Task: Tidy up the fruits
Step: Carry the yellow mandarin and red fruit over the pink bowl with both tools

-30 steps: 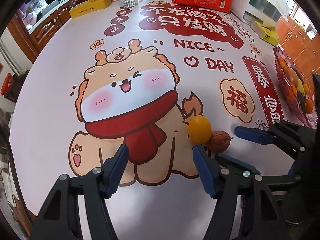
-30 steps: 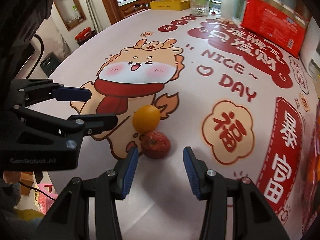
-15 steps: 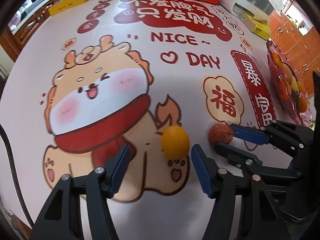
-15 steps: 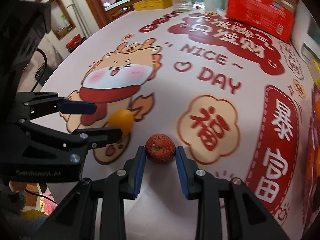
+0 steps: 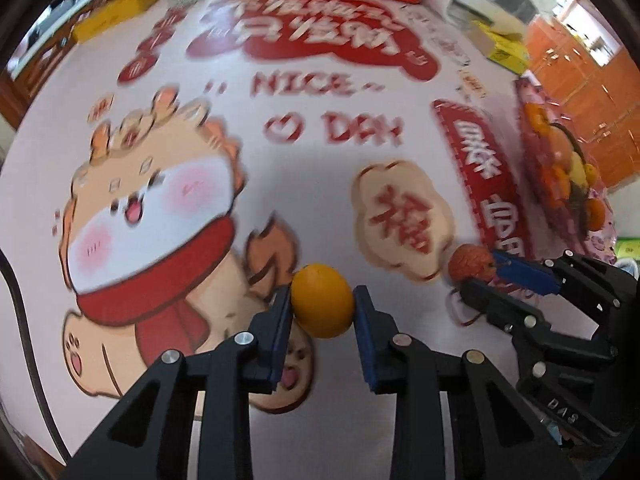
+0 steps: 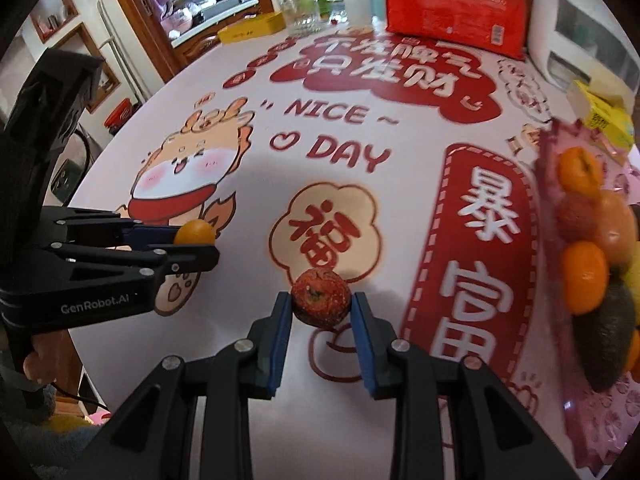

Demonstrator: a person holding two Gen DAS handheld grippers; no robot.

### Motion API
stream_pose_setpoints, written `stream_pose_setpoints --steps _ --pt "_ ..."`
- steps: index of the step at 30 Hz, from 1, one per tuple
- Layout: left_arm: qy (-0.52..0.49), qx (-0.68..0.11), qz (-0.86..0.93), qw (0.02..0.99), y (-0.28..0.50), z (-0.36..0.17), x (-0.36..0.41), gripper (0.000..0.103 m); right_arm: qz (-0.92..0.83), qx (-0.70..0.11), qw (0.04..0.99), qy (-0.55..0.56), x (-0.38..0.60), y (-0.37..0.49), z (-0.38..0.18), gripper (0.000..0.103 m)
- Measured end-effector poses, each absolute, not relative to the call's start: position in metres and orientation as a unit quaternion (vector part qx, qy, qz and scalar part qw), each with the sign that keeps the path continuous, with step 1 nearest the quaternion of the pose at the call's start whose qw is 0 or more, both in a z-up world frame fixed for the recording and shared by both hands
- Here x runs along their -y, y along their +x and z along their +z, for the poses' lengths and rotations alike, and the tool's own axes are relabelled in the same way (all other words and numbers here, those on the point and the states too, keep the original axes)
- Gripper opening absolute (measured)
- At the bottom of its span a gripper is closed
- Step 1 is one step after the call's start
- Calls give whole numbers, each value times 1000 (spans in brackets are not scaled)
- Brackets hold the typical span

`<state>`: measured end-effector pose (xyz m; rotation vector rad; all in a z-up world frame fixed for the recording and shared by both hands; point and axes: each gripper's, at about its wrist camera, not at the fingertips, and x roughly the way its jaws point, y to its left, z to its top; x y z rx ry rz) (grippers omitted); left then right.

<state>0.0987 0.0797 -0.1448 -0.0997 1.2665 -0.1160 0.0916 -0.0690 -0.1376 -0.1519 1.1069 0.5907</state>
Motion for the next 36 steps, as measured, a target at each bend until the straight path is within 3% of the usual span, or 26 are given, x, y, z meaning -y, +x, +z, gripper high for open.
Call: stream_pose_setpoints --steps 19,28,36 --pt "48 -431 -197 880 125 20 85 28 166 -369 915 -8 216 58 3 30" --pt "93 -428 -226 870 137 19 147 28 55 -347 936 3 281 69 31 30" --pt "107 -461 -209 856 164 -24 168 29 8 -386 922 21 304 102 -3 30"
